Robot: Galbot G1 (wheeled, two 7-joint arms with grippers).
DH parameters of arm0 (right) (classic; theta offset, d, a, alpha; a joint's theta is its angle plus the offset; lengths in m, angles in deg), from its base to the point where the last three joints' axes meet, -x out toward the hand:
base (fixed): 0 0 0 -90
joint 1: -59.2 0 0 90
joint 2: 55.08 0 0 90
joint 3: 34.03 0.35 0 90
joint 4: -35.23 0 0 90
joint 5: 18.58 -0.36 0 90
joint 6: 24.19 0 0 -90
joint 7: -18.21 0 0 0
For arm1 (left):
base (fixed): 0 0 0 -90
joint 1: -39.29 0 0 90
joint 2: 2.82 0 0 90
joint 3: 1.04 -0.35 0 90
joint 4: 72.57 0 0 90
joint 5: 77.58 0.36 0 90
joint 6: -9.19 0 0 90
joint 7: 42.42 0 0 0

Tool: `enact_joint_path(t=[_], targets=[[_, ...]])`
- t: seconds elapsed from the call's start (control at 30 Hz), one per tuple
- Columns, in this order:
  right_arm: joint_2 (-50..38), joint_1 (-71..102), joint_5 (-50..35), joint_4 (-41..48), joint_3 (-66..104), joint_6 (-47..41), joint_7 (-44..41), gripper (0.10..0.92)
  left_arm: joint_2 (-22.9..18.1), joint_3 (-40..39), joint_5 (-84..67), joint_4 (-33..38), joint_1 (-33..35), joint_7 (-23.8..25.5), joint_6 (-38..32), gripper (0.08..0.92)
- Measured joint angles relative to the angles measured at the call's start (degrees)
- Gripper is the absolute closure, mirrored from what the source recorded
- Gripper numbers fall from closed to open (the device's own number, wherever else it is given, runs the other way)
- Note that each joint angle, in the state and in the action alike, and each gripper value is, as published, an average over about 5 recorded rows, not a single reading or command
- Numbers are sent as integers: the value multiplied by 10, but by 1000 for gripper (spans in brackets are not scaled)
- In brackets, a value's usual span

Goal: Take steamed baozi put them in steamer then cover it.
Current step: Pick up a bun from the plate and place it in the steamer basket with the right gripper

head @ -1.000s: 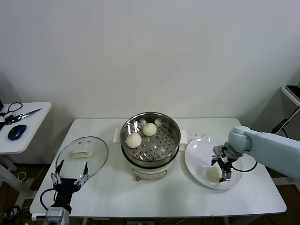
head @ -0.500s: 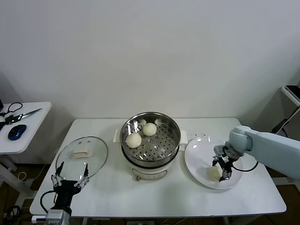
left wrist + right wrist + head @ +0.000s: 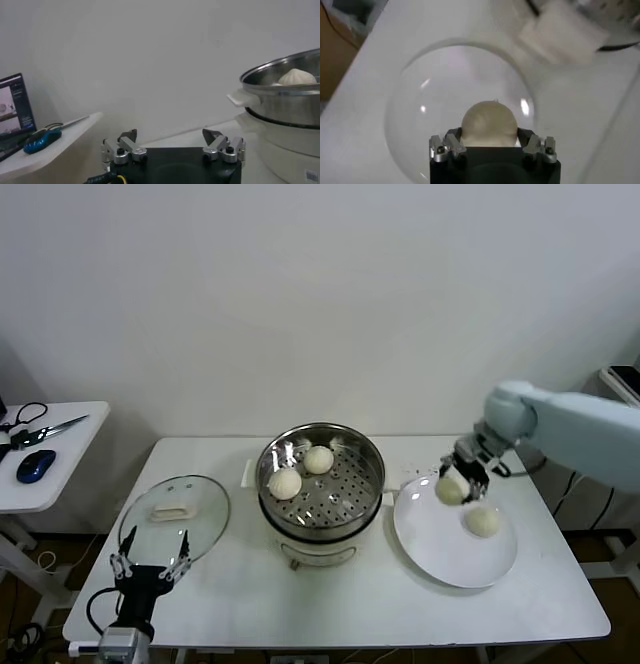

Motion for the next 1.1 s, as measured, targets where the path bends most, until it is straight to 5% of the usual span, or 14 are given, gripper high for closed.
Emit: enact_joint_path(t=[0.43, 1.1], targets=[[174, -69, 62, 3, 18, 136, -12, 296, -7, 2, -12, -7, -8, 0, 5, 177], [314, 26, 102, -15, 22, 171, -25, 287, -12, 13, -31, -27, -16, 1, 1, 177]])
